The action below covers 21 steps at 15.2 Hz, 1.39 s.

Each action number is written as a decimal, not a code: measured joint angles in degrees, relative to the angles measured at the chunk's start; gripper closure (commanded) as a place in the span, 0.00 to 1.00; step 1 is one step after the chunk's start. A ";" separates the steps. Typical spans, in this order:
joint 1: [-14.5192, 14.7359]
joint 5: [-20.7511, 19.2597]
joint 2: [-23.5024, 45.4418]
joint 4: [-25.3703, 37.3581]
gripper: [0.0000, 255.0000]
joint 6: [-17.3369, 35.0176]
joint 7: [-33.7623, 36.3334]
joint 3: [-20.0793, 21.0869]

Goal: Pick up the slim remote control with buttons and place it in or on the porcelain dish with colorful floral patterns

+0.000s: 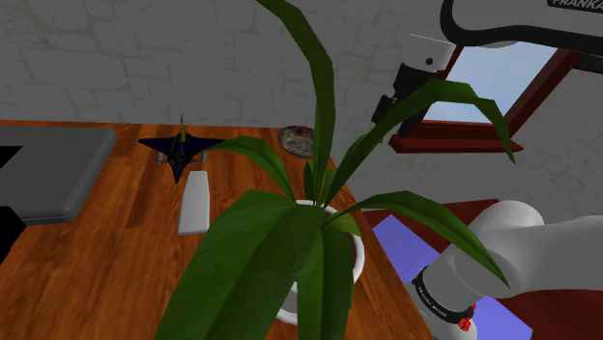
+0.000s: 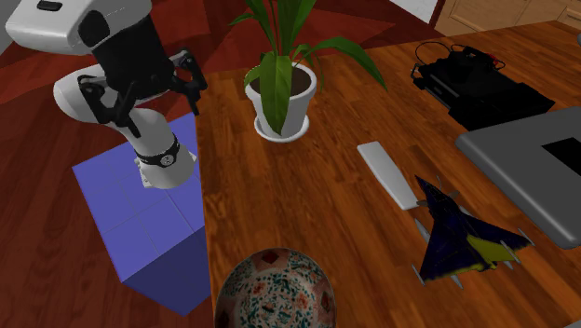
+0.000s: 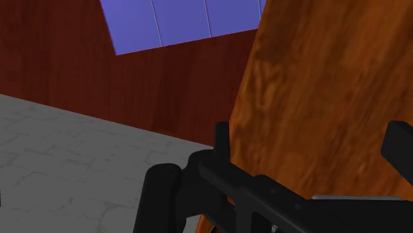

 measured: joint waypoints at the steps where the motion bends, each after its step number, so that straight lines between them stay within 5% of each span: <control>1: 0.00 0.00 0.00 0.00 0.00 0.00 0.00 0.00; 12: 2.86 6.83 11.39 0.41 0.00 12.71 14.78 11.82; 21: 3.33 6.72 27.26 7.44 0.00 23.08 28.31 21.34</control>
